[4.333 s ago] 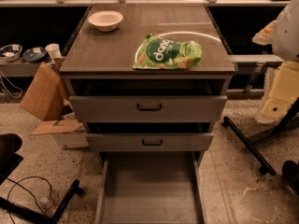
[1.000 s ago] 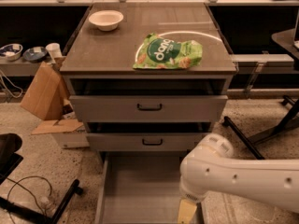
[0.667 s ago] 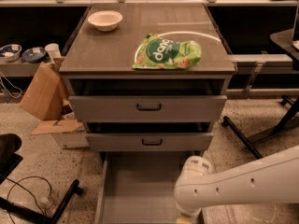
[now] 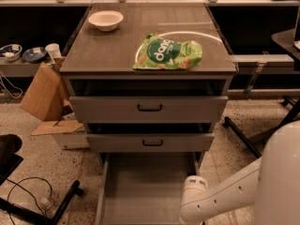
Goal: Close bottom drawer
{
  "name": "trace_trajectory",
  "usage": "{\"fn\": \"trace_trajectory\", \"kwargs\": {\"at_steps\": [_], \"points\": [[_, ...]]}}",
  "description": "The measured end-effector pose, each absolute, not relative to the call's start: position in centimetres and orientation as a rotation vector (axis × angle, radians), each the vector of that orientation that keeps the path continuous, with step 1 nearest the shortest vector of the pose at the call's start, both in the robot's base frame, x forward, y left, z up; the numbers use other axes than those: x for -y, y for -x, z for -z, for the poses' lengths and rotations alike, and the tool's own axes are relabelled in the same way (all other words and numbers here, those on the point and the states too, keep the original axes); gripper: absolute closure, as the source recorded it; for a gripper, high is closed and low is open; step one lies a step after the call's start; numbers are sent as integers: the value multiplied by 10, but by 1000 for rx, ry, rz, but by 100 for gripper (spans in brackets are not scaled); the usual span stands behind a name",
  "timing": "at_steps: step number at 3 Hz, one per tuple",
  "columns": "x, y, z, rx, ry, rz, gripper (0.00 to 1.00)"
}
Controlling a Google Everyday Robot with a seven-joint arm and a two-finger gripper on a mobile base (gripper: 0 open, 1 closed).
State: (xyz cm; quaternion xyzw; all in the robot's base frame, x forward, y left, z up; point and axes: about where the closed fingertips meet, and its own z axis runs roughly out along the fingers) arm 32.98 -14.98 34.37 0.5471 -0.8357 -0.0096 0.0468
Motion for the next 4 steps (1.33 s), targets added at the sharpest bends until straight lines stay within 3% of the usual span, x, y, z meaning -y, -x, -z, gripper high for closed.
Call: {"fn": "trace_trajectory", "kwargs": {"at_steps": [1,3,4], "points": [[160,-311,-291,2565,-1592,93,49],[162,-293,-260,2564,-1537,143,95],[159,-290,-256,2564,-1543,160,100]]}}
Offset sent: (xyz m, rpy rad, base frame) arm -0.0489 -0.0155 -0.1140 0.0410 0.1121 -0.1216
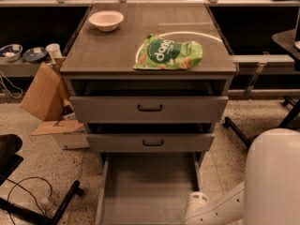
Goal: Close bottom drawer
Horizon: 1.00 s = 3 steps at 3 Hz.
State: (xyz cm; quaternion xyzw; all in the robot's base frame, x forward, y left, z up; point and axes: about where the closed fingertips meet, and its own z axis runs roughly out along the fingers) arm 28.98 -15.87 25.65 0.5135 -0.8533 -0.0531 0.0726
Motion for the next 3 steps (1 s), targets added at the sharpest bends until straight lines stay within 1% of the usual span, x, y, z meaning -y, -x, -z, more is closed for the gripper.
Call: {"fn": "trace_trajectory", "kwargs": {"at_steps": [1,2,3], "points": [[144,-274,-221,2590,-1527,275,100],[135,-265,-167,2660,-1420,326,100],[129,-277,-124,2768,-1310,288,100]]}}
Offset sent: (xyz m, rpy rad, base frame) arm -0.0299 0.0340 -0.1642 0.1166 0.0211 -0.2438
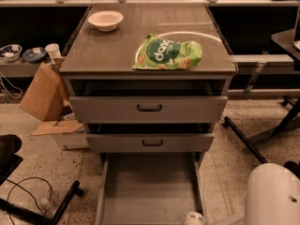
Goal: Close bottom drawer
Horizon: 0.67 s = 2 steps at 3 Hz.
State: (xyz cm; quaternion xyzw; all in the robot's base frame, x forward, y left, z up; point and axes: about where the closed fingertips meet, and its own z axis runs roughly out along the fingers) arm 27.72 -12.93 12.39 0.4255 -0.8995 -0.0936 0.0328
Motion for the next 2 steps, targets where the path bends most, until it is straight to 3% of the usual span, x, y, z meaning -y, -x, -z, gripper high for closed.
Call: {"fn": "trace_trajectory", "kwargs": {"at_steps": [2], "points": [[140,-312,-120,2940,-1235,94,100]]}}
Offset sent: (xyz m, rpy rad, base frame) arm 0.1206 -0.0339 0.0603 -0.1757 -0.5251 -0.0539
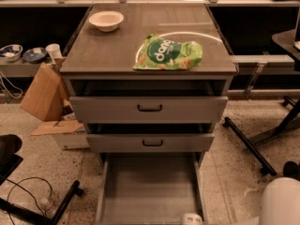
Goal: Close bottom drawer
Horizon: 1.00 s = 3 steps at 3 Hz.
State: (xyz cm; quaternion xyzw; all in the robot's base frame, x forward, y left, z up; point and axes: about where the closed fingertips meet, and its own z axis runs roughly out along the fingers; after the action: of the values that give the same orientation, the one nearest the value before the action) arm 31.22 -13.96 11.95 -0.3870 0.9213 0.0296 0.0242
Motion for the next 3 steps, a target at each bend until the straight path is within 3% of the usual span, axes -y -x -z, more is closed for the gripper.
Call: {"fn": "trace_trajectory", "kwargs": {"at_steps": [3], "points": [[141,-363,-147,-2677,1180,40,100]]}}
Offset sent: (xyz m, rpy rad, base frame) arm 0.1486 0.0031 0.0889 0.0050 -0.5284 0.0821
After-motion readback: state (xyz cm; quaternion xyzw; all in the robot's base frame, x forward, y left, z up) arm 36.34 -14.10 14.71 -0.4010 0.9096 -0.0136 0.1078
